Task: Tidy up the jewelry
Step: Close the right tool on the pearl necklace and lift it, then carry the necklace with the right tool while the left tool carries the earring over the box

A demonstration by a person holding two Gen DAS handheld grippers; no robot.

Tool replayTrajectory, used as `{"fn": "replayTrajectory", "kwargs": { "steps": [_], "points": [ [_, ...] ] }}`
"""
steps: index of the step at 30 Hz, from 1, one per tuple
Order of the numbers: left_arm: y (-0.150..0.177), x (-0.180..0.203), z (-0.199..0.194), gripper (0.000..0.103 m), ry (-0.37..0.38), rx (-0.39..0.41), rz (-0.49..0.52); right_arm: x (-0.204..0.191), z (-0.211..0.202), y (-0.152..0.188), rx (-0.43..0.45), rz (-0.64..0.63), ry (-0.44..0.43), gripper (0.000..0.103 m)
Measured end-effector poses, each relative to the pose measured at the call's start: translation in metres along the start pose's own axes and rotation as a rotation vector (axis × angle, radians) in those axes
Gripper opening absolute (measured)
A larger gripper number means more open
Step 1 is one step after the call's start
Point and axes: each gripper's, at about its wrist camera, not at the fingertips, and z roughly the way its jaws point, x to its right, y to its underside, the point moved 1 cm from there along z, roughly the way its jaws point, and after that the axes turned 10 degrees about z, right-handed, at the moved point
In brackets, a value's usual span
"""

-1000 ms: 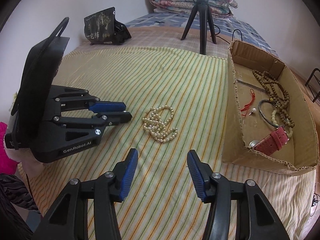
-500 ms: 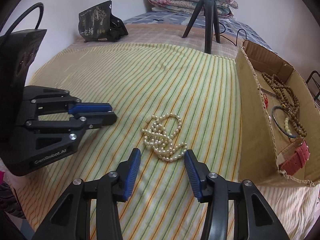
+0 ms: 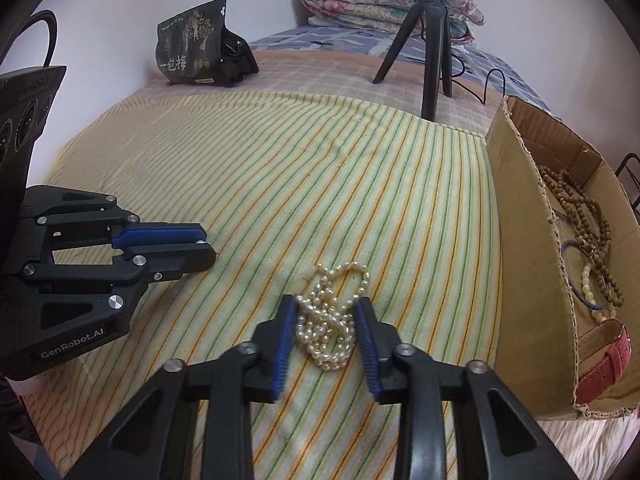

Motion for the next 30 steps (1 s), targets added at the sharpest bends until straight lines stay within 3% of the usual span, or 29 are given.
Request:
{"fn": "replayTrajectory", "kwargs": {
  "steps": [2,5,22,30],
  "points": [
    [0.000,-0.001,-0.002,0.009,0.000,0.003,-0.009,0.000,-0.001,0.000,-0.003,0.000,-0.007,0.009],
    [-0.001,-0.002,-0.006,0.009,0.000,0.014,-0.020,0.000,-0.003,0.000,-0.005,0.006,-0.018,0.006],
    [-0.010,-0.008,-0.052,0.009,-0.009,0.103,-0.104,-0.004,-0.065,-0.015,0.100,0.023,-0.078,0.005],
    [-0.028,0.004,-0.071,0.009,0.001,0.157,-0.085,0.014,-0.105,-0.025,0.172,0.059,-0.071,0.005]
  ]
}}
